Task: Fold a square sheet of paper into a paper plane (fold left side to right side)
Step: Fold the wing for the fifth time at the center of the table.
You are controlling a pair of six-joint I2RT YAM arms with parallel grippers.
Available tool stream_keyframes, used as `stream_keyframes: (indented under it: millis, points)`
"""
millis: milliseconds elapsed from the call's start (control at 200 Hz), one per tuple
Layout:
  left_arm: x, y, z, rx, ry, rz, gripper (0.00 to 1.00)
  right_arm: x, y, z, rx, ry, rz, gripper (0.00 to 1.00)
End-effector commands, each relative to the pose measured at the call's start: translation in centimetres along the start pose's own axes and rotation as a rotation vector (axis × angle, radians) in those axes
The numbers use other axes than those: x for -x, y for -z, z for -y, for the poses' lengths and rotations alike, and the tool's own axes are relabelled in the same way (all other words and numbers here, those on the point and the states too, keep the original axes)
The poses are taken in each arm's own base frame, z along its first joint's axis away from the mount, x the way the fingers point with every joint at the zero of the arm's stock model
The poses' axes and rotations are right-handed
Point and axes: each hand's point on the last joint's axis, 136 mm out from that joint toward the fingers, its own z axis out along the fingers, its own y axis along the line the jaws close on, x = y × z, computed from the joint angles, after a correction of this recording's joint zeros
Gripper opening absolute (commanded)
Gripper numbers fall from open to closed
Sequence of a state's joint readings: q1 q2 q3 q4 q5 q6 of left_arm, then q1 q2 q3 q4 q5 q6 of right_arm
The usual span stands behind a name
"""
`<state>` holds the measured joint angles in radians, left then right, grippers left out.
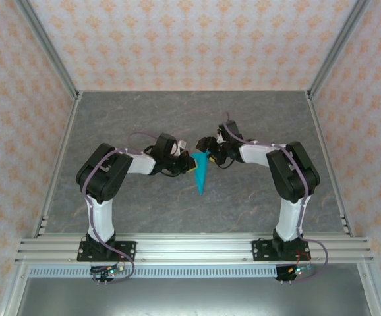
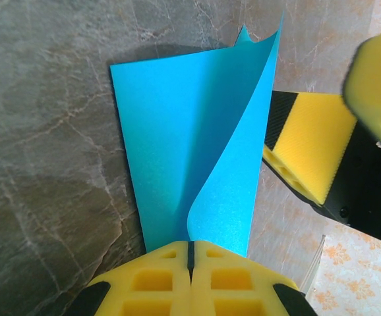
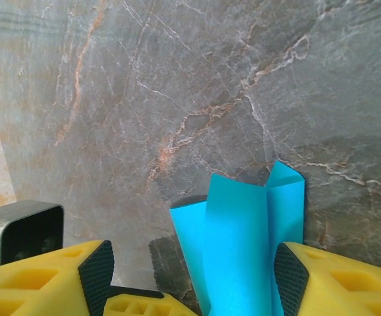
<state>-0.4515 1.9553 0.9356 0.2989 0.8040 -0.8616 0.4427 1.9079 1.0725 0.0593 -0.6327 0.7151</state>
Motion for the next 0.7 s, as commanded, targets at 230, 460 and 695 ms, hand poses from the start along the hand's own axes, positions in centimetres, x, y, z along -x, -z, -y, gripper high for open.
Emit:
stream_keyframes:
  millis: [230, 460, 695]
  points:
    - [1.0, 0.8, 1.2, 0.039, -0.077, 0.032, 0.01, -1.0, -1.3, 1.4, -0.099, -0.004, -0.053, 0.69]
    - [1.2, 0.9, 1.3, 0.049, -0.089, 0.033, 0.01, -1.8, -1.9, 2.8, -0.162, 0.000, -0.084, 0.69]
    - [1.3, 0.8, 0.8, 0.077, -0.093, 0.034, 0.01, -2.0, -1.8, 3.2, -0.182, 0.008, -0.089, 0.69]
